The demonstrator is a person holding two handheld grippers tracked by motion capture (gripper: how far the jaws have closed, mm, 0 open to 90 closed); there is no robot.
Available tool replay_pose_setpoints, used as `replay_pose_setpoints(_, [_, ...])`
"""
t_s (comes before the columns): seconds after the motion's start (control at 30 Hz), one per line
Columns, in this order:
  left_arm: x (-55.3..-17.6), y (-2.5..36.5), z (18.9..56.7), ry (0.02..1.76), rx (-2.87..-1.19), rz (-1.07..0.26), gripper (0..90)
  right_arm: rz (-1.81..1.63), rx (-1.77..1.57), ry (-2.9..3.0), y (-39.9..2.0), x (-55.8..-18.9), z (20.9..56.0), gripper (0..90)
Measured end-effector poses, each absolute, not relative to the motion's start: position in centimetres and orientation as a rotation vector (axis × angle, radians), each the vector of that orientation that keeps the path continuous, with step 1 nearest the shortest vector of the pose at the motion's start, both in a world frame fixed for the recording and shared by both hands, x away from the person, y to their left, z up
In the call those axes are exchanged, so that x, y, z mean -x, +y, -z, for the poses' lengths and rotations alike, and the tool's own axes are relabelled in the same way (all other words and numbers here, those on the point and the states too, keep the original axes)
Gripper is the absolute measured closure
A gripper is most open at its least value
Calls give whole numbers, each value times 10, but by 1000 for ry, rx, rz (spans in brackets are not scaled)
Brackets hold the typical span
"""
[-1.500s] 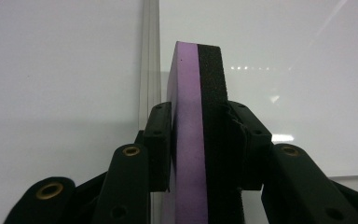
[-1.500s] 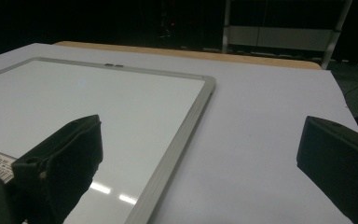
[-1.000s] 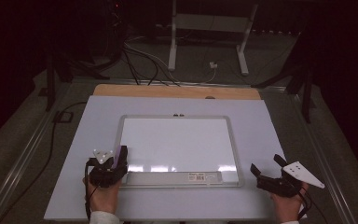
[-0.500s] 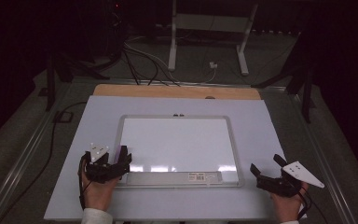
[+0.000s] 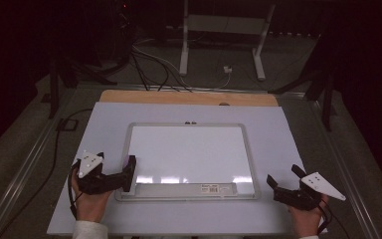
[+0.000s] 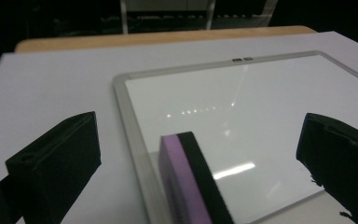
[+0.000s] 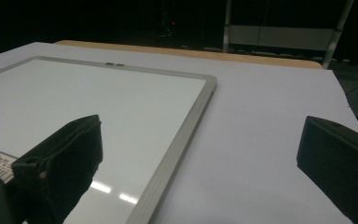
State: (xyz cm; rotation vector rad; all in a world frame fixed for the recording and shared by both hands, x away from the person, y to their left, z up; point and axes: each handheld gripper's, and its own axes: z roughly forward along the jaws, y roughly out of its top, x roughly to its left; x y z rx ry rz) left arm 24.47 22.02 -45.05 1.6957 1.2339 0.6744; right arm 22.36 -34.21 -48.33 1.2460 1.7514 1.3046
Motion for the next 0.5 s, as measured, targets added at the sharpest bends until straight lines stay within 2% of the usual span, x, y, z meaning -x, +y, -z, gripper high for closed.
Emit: replay_pose_setpoints(0.5, [-234, 249, 458, 1154, -1662, -755, 5, -1318, -1231, 1757, -341, -223, 483, 5])
